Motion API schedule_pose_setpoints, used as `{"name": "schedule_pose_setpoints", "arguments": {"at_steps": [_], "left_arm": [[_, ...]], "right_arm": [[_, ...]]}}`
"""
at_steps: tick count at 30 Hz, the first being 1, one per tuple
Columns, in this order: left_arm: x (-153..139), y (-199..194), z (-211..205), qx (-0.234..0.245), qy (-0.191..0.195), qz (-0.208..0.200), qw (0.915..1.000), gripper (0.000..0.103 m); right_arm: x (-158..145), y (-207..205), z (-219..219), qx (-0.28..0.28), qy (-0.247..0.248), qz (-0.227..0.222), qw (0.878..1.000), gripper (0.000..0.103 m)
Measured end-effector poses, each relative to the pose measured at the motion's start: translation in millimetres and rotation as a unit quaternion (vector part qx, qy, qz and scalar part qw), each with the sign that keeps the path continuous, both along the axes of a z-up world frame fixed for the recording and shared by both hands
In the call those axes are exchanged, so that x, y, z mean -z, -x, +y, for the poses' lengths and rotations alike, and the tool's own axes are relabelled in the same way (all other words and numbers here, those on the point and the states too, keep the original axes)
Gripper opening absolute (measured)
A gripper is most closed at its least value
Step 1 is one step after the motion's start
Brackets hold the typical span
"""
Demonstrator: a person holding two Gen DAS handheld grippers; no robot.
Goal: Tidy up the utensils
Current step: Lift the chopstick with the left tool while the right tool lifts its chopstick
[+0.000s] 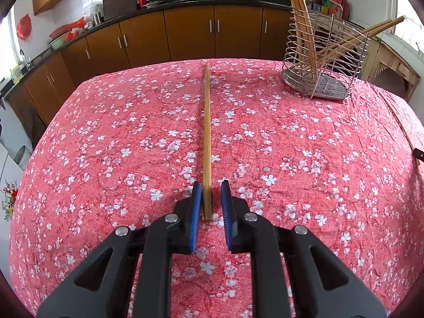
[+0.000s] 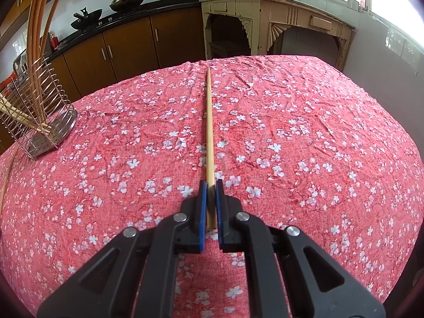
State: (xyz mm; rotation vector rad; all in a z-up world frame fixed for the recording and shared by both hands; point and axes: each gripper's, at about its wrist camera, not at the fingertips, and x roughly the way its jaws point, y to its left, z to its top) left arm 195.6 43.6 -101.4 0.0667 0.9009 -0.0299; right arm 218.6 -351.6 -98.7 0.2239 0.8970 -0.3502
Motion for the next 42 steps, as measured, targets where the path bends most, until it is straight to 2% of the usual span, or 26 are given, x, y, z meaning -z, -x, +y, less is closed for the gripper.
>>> {"name": "schedule_pose_setpoints", "arguments": {"at_steps": [6,7,8,15,22,28,35,42], "left_arm": [[0,0,0,0.0,0.0,0.0,1.0,0.016],[0,0,0,0.0,-0.001,0.0,1.0,0.014],[0,0,1,0.0,0.0,0.0,1.0,0.007],[-3,6,11,0.006,0.03,-0.007,0.9995,0.007],[-29,25,20,0.018,0.028,-0.062,0.9975,0.007],[-60,37,22,0.021,0.029,-0.128,0.9912,0.007],[-87,48,25,0.012,0.043,-0.191,0.9806,0.007],[-114,59,29,0.0,0.055,-0.259,0.9644,0.007]], "right_arm": [[0,0,1,-0.001,0.004,0.002,1.0,0.008],[0,1,1,-0.002,0.003,0.001,1.0,0.008],[0,1,1,-0.003,0.001,0.0,1.0,0.008],[-5,11,-9,0.0,-0.018,-0.025,1.0,0.007],[-40,34,-5,-0.002,0.023,-0.089,0.996,0.007],[-72,48,-1,-0.001,0.055,-0.143,0.988,0.007],[-102,54,5,-0.003,0.073,-0.187,0.98,0.007],[-126,61,8,-0.004,0.072,-0.225,0.972,0.007]]}}
